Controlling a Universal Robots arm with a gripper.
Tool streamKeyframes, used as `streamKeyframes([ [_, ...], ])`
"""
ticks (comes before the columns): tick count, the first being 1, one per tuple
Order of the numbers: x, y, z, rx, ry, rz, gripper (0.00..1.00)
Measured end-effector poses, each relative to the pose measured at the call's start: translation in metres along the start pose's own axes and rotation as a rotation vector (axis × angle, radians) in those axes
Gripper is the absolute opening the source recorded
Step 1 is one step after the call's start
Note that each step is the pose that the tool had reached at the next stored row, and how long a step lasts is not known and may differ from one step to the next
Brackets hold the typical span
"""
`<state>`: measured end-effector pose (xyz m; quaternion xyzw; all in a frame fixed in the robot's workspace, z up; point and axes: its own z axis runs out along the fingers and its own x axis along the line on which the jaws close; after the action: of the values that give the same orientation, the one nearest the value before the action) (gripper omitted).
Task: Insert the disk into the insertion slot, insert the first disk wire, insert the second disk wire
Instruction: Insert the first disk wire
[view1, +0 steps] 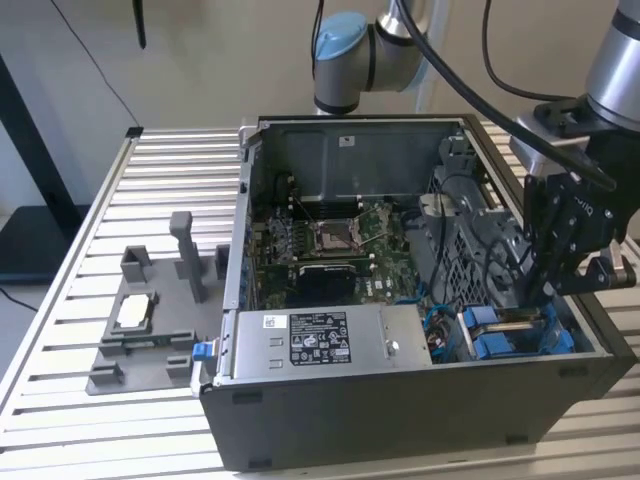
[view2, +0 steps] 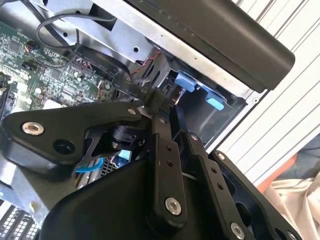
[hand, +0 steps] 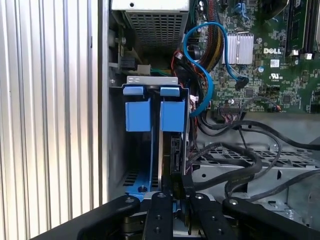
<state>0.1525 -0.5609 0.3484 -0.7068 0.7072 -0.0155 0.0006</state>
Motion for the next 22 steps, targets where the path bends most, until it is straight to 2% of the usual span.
streamKeyframes([
  [9,-0.0010,-0.0018,0.0043,0.0000,-0.0001,0.000,0.19],
  [22,-0.0011,-0.0033,0.0068,0.0021,-0.0018,0.000,0.19],
])
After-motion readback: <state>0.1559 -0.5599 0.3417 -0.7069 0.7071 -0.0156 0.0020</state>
